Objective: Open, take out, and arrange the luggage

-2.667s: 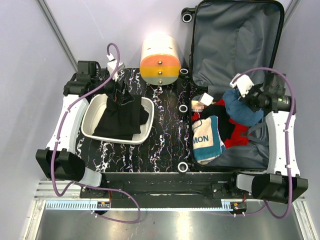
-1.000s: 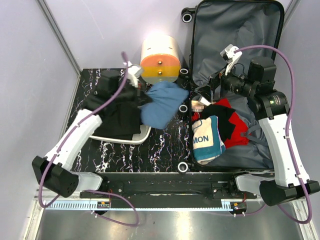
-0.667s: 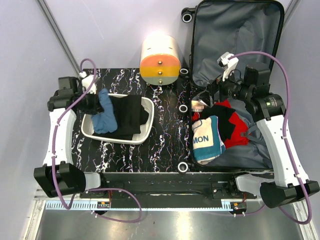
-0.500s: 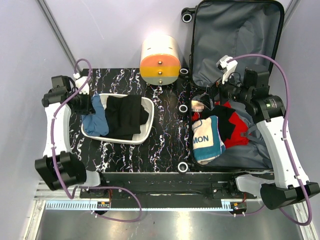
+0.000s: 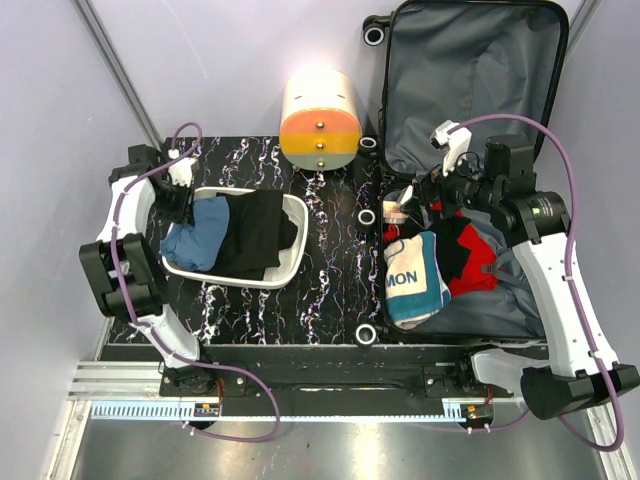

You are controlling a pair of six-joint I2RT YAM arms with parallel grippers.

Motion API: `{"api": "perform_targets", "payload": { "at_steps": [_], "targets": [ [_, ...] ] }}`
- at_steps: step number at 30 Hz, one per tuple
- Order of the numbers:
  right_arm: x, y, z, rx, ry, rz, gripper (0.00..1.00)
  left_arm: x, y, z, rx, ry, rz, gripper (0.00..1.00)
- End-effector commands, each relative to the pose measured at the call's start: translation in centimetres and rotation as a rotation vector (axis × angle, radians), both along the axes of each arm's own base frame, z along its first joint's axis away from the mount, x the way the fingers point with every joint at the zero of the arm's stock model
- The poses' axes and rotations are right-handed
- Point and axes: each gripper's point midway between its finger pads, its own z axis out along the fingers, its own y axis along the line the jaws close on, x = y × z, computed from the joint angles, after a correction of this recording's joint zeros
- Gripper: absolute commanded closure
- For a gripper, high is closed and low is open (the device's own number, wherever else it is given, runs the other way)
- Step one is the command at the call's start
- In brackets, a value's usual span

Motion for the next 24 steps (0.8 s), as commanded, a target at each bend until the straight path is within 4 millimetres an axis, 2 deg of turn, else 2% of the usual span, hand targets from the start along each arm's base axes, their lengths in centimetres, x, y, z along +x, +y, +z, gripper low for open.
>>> {"api": "perform_targets", "payload": {
  "at_steps": [1, 3, 4, 5, 6, 7, 8, 9, 10, 12, 14, 15, 17, 18, 19, 21, 22, 24],
  "targets": [
    [-1.0, -1.0, -3.4, -0.095, 0.162, -0.016, 0.00, 2.3, 0.1, -1.0, 0.017, -0.020, 0.014, 0.60],
    [-2.6, -1.5, -5.4, -0.135, 0.272, -0.010, 0.00, 2.3, -0.5, 0.4, -0.006, -0.056, 0.000, 0.49],
    [-3.0, -1.8, -6.3, -0.152, 0.313, -0.017, 0.00, 2.3, -0.6, 1.8, -0.008, -0.090, -0.004, 0.27],
    [-4.4, -2.1, -7.6, -0.169, 0.389, -0.016, 0.00, 2.3, -1.0, 4.4, -0.007, -0.166, -0.012, 0.23],
    [-5.1, -2.1, -8.3, -0.173, 0.424, -0.008, 0.00, 2.1, -1.3, 6.2, -0.009, -0.218, -0.021, 0.19],
    [-6.1, -2.0, -8.6, -0.163, 0.445, 0.012, 0.00, 2.1, -1.6, 8.1, -0.009, -0.277, -0.041, 0.01],
    [-7.1, -2.0, -9.6, -0.170, 0.484, 0.034, 0.00, 1.9, -2.8, 9.9, -0.046, -0.332, -0.081, 0.01],
    [-7.7, -1.9, -9.8, -0.167, 0.482, 0.056, 0.00, 1.1, -3.7, 12.8, -0.052, -0.413, -0.112, 0.01],
    [-8.3, -2.1, -10.4, -0.174, 0.482, 0.065, 0.00, 0.7, -4.5, 14.4, -0.059, -0.459, -0.157, 0.01],
    [-7.8, -2.7, -11.2, -0.214, 0.438, 0.062, 0.00, -0.8, -7.8, 17.3, -0.101, -0.536, -0.275, 0.01],
    [-7.1, -3.2, -12.0, -0.281, 0.377, 0.117, 0.00, -2.5, -10.8, 17.8, -0.135, -0.551, -0.408, 0.01],
    [-6.7, -3.2, -12.0, -0.300, 0.345, 0.141, 0.00, -3.7, -13.3, 18.1, -0.149, -0.556, -0.487, 0.01],
    [-5.3, -3.2, -11.3, -0.363, 0.216, 0.237, 0.00, -5.1, -15.7, 16.9, -0.172, -0.530, -0.568, 0.01],
    [-4.8, -2.9, -11.0, -0.378, 0.185, 0.278, 0.01, -6.0, -17.5, 16.6, -0.192, -0.516, -0.623, 0.01],
    [-4.5, -2.4, -9.9, -0.370, 0.136, 0.325, 0.00, -6.6, -18.3, 16.1, -0.217, -0.500, -0.623, 0.01],
    [-3.9, -1.9, -9.8, -0.395, 0.096, 0.420, 0.00, -7.5, -20.0, 15.7, -0.270, -0.474, -0.653, 0.01],
    [-3.6, -1.4, -9.1, -0.383, 0.073, 0.447, 0.00, -7.8, -20.4, 15.3, -0.300, -0.453, -0.632, 0.01],
    [-3.2, -1.0, -10.0, -0.393, 0.087, 0.512, 0.00, -8.2, -21.1, 15.3, -0.342, -0.440, -0.631, 0.01]
  ]
}}
